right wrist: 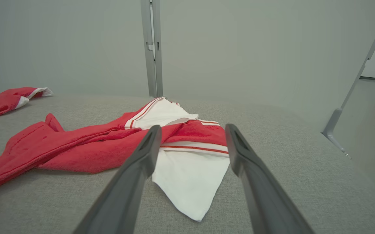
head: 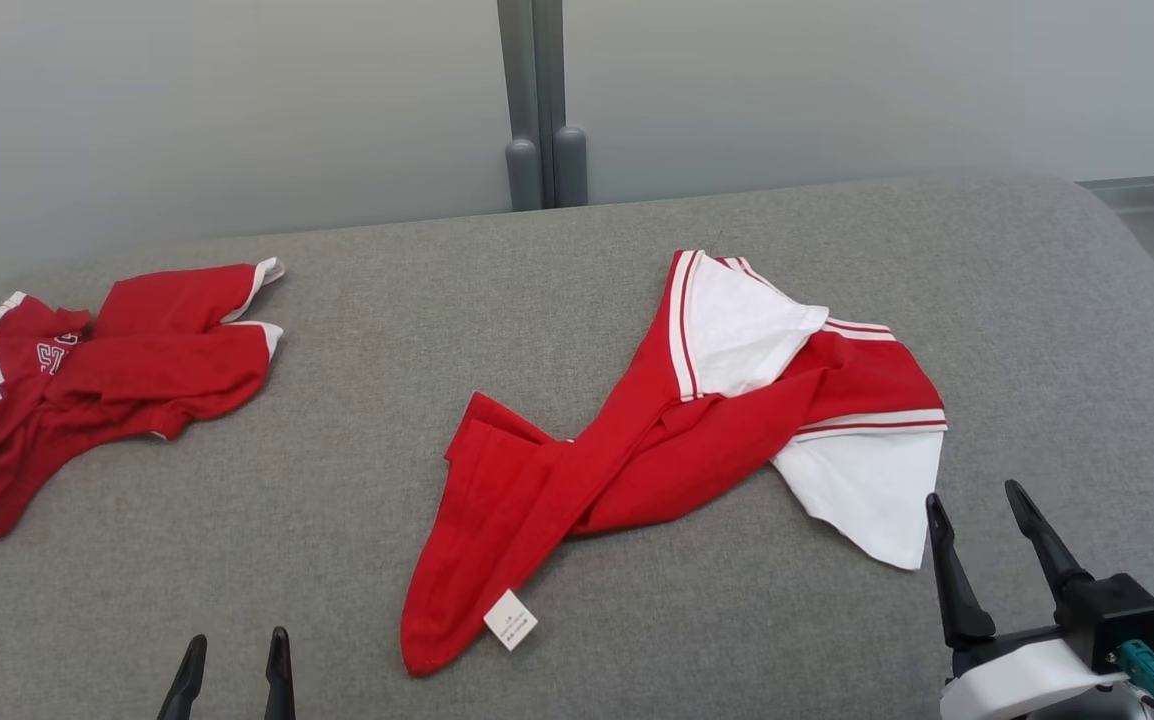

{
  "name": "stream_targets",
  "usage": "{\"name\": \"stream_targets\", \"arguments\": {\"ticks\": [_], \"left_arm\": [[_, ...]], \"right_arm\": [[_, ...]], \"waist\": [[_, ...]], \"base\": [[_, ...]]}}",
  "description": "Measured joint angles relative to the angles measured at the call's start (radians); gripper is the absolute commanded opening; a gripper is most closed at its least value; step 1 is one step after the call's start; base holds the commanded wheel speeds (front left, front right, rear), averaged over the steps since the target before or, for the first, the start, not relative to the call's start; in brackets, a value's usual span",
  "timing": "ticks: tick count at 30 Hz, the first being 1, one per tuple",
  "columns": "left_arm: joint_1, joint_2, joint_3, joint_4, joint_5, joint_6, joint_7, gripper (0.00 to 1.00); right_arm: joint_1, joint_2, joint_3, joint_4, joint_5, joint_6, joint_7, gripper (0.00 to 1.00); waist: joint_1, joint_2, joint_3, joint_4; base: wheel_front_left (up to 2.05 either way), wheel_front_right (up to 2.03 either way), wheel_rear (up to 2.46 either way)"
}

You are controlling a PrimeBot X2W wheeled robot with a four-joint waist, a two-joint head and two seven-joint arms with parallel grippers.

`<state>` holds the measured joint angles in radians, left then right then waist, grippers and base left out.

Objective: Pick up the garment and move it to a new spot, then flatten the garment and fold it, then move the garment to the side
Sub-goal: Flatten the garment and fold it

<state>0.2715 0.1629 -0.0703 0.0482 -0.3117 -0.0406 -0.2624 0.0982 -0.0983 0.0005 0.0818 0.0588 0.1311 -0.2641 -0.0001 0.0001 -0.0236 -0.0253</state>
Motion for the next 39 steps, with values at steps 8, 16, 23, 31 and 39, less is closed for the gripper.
{"name": "stream_targets", "arguments": {"ticks": [8, 16, 23, 31, 39], "left_arm": [[0.017, -0.058, 0.046, -0.003, 0.076, -0.066, 0.000, 1.00], [0.017, -0.079, 0.070, 0.007, 0.103, -0.083, 0.000, 1.00], [0.016, -0.091, 0.073, 0.018, 0.106, -0.087, 0.000, 1.00], [-0.016, -0.104, 0.026, 0.066, 0.014, -0.088, 0.003, 1.00], [-0.170, -0.108, -0.059, 0.041, -0.089, -0.085, 0.257, 1.00]], "right_arm": [[-0.043, -0.016, -0.053, 0.008, -0.041, 0.000, 0.000, 1.00], [-0.052, -0.021, -0.058, 0.021, -0.049, 0.000, 0.000, 1.00], [-0.052, -0.018, -0.049, 0.034, -0.048, 0.000, 0.000, 1.00], [-0.131, -0.024, -0.005, 0.092, 0.016, 0.000, 0.000, 1.00], [-0.440, -0.086, 0.045, 0.314, -0.002, 0.000, 0.032, 1.00]], "waist": [[0.0000, 0.0000, 0.006, -0.005], [0.0000, 0.0000, 0.010, -0.003], [0.0000, 0.0000, 0.012, -0.004], [0.0000, 0.0000, 0.031, -0.003], [0.0000, 0.0000, 0.116, 0.008]], "base": [[0.00, 0.00, 0.00], [0.00, 0.00, 0.00], [0.00, 0.00, 0.00], [0.00, 0.00, 0.00], [0.00, 0.00, 0.00]]}}
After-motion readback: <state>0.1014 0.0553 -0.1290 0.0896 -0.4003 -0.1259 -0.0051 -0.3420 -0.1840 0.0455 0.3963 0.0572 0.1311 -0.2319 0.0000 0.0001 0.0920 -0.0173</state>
